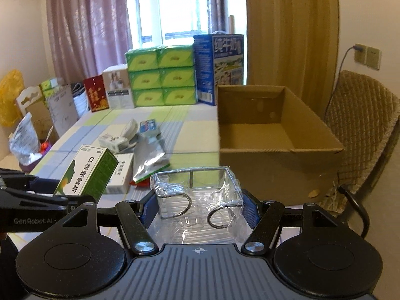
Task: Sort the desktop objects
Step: 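Carry spray box in left tool and container in right tool to cardboard box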
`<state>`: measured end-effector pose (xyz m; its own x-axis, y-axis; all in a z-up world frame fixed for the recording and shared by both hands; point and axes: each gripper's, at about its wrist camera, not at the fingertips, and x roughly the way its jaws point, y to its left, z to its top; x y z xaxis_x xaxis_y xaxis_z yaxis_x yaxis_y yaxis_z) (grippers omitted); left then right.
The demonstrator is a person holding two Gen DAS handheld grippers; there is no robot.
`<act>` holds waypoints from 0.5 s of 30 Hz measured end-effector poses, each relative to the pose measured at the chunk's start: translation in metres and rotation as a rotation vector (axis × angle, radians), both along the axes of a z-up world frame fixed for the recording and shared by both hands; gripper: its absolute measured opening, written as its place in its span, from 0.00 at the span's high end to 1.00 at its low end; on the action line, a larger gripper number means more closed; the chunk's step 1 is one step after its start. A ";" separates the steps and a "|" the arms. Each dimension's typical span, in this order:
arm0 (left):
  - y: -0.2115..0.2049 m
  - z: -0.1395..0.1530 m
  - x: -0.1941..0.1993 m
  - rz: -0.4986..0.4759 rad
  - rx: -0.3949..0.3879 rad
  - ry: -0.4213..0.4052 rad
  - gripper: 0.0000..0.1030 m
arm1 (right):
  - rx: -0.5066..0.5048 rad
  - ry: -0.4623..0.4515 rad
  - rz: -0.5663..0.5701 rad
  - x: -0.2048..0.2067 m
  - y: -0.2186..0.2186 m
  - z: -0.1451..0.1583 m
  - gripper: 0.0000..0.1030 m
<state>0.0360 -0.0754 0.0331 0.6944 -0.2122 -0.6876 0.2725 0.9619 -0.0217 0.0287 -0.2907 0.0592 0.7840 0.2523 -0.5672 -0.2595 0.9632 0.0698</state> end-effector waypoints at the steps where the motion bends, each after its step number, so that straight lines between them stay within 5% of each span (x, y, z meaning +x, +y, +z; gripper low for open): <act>1: -0.001 0.002 -0.001 -0.002 -0.003 -0.003 0.51 | 0.003 0.000 -0.006 0.000 -0.001 0.002 0.37; 15: -0.023 0.010 0.002 -0.047 -0.008 -0.002 0.51 | 0.037 -0.006 -0.056 0.006 -0.021 0.012 0.37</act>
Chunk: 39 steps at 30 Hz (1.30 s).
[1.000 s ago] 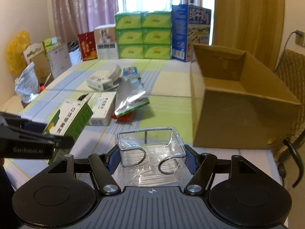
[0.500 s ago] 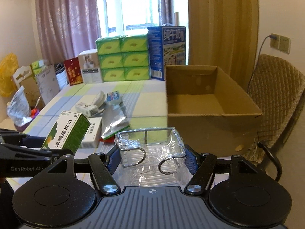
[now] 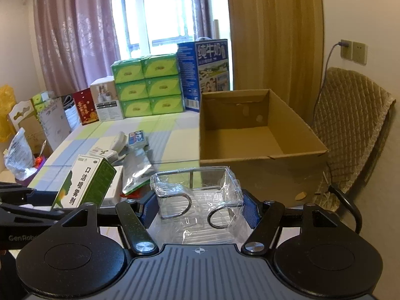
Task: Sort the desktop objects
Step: 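Carry spray box in left tool and container in right tool to cardboard box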
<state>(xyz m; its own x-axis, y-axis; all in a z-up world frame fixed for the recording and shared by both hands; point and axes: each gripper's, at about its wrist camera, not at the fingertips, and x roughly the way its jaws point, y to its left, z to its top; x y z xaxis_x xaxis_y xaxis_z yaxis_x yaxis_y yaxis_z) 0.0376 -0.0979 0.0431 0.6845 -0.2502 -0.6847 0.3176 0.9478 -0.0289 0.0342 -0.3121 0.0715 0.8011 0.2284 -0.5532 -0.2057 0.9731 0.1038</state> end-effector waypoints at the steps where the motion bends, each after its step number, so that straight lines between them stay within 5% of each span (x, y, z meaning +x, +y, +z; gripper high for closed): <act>1: -0.002 0.000 0.001 -0.005 0.002 0.001 0.51 | 0.002 -0.001 -0.004 0.000 -0.002 0.000 0.37; 20: -0.086 0.025 0.082 -0.123 -0.024 0.013 0.51 | -0.049 -0.079 -0.054 0.080 -0.069 0.031 0.37; 39: -0.157 0.001 0.190 -0.181 -0.061 0.053 0.51 | -0.090 -0.002 -0.058 0.182 -0.112 -0.009 0.37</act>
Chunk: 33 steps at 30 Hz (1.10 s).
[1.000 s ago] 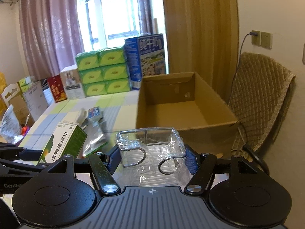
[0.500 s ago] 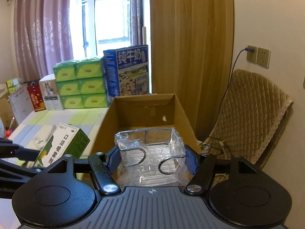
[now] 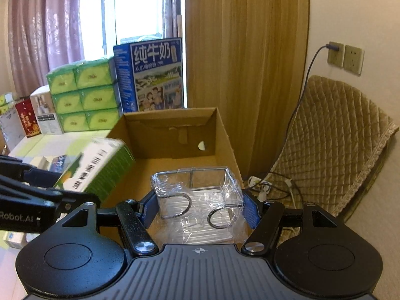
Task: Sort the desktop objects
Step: 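Carry spray box in left tool and container in right tool to cardboard box, then open left tool dropping spray box in cardboard box while right releases container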
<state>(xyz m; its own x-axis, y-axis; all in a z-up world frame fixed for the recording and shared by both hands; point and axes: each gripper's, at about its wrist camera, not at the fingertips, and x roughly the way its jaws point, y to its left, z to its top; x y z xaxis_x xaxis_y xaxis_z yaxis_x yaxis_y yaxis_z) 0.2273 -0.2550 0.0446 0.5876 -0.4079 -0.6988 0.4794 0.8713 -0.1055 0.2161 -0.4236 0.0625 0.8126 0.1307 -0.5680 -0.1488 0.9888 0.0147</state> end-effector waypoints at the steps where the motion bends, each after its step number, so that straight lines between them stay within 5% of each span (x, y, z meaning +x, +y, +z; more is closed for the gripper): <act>1: -0.001 -0.003 0.003 -0.003 -0.003 0.005 0.51 | -0.001 0.004 -0.002 0.002 -0.001 -0.003 0.37; 11: -0.003 -0.014 0.015 -0.001 -0.031 0.004 0.51 | 0.003 0.015 -0.011 0.009 -0.007 -0.012 0.37; 22: 0.050 0.002 -0.006 0.100 -0.058 -0.024 0.48 | 0.068 0.025 0.012 0.006 0.004 -0.011 0.36; 25: 0.065 0.000 -0.016 0.130 -0.059 -0.016 0.47 | 0.094 0.025 0.023 0.006 0.009 -0.010 0.24; 33: 0.101 -0.007 -0.044 0.198 -0.066 0.010 0.45 | 0.108 -0.014 0.010 -0.015 0.016 0.008 0.22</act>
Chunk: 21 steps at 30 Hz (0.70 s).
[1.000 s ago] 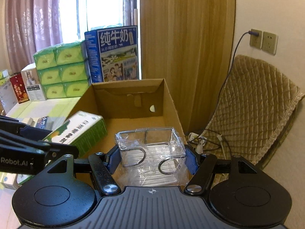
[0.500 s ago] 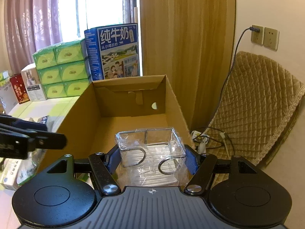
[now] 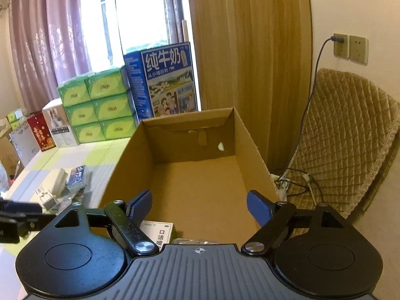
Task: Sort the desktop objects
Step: 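Open left tool dropping spray box in cardboard box while right releases container, then move both tools back from the cardboard box over the table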
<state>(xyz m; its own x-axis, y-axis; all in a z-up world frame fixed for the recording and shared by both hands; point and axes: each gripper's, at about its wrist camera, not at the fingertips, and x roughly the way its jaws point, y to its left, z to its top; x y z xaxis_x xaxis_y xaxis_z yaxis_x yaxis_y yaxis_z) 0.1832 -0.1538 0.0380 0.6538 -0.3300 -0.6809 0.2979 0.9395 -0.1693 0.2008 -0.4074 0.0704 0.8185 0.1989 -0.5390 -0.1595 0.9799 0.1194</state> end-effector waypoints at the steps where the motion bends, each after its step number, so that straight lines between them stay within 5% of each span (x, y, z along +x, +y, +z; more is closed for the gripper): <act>1: 0.003 -0.001 -0.003 0.004 -0.002 0.003 0.45 | 0.006 -0.005 -0.004 -0.005 0.001 0.002 0.21; 12: 0.068 -0.006 -0.065 0.095 0.004 0.020 0.37 | 0.071 -0.058 0.037 -0.083 0.046 0.030 0.17; 21: 0.141 -0.014 -0.104 0.232 0.017 0.047 0.30 | 0.048 -0.012 0.162 -0.125 0.109 0.011 0.14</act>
<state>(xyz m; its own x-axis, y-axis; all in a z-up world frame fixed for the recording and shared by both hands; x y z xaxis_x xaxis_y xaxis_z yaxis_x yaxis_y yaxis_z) 0.0795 -0.0125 0.0242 0.6784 -0.1631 -0.7164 0.0661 0.9846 -0.1616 0.0756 -0.2988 0.0814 0.7798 0.3546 -0.5160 -0.3170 0.9343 0.1629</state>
